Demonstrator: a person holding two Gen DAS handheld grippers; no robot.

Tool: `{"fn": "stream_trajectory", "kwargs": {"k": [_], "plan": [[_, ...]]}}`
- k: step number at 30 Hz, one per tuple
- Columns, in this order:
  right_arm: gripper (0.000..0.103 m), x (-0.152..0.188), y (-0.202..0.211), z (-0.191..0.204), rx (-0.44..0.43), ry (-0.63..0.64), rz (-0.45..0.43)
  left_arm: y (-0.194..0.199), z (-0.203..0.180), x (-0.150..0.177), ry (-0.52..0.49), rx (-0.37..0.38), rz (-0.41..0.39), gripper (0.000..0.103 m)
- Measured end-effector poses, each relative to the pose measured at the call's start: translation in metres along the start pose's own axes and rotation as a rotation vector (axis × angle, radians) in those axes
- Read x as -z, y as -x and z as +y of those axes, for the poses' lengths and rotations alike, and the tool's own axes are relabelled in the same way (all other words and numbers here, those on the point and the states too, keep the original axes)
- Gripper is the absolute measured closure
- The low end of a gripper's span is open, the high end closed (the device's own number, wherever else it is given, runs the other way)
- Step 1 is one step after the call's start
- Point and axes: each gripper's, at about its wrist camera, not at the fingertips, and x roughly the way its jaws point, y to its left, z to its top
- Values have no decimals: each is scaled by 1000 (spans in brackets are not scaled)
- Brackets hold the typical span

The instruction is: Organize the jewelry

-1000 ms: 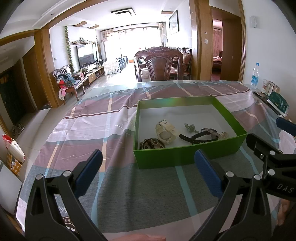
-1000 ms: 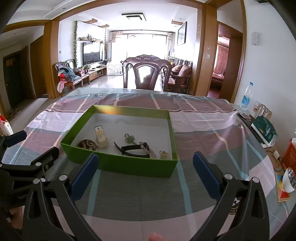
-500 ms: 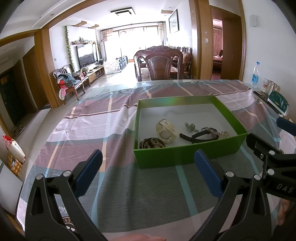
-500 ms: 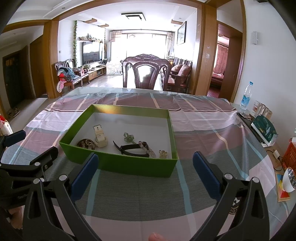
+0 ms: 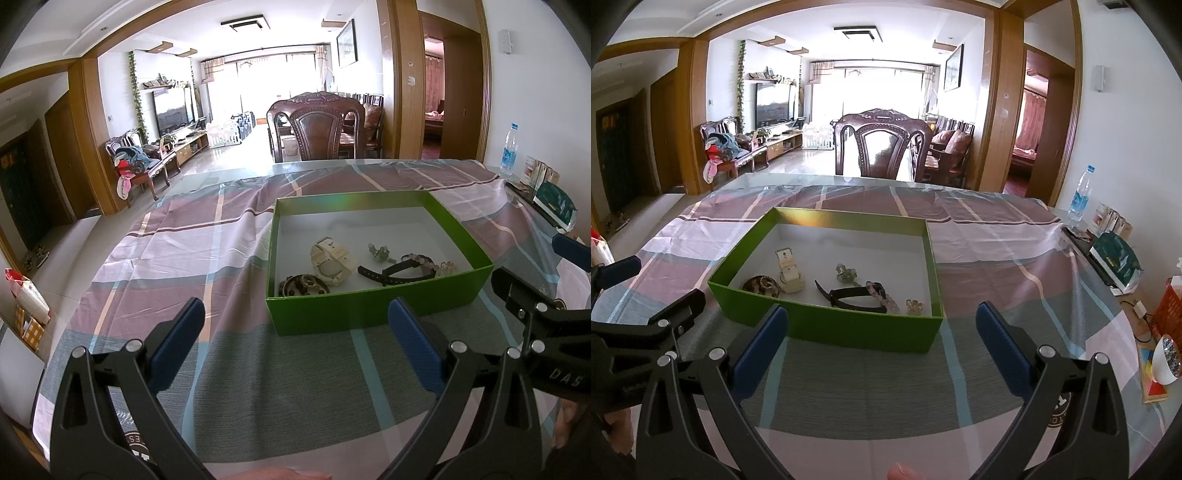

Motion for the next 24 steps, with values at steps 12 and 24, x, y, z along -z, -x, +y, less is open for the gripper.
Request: {"fn": "stream_trajectory", "kwargs": {"k": [12, 24], "plan": [[4, 2, -5, -14, 18, -2, 5, 1, 1, 0, 3, -10, -2, 4], [4, 2, -5, -14, 18, 0, 5, 3, 3, 2, 1, -11, 1, 4]]}}
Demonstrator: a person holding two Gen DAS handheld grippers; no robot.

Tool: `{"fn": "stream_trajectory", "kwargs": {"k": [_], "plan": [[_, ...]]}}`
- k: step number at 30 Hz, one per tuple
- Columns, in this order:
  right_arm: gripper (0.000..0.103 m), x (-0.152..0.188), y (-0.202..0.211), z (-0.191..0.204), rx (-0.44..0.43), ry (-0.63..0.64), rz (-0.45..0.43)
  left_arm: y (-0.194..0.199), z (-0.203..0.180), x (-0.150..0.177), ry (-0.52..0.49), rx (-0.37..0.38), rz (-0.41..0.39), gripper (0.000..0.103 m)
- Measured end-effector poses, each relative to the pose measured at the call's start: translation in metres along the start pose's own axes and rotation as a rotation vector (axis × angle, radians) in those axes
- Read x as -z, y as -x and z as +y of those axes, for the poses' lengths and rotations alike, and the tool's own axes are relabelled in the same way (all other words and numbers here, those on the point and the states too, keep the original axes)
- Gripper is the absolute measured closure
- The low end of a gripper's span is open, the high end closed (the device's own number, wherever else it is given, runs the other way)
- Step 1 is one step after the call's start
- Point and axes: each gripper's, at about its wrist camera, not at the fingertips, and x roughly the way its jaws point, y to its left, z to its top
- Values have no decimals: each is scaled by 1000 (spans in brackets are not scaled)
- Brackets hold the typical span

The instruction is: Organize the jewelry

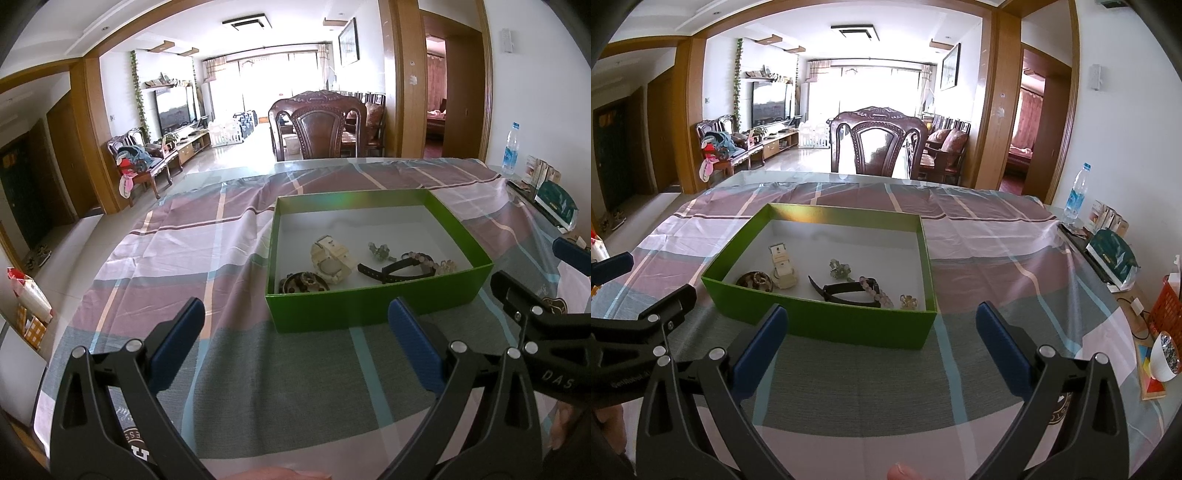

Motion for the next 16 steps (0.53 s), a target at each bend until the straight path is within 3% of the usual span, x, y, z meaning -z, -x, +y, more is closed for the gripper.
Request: {"fn": "stream_trajectory", "kwargs": {"k": [9, 13, 16], "plan": [[4, 5, -9, -5, -35, 3, 38, -5, -4, 3, -14, -12, 15, 4], [4, 28, -37, -5, -125, 29, 200, -25, 0, 21, -2, 11, 130, 4], [4, 59, -63, 4, -219, 129, 341, -49, 6, 48, 4, 10, 238, 4]]}}
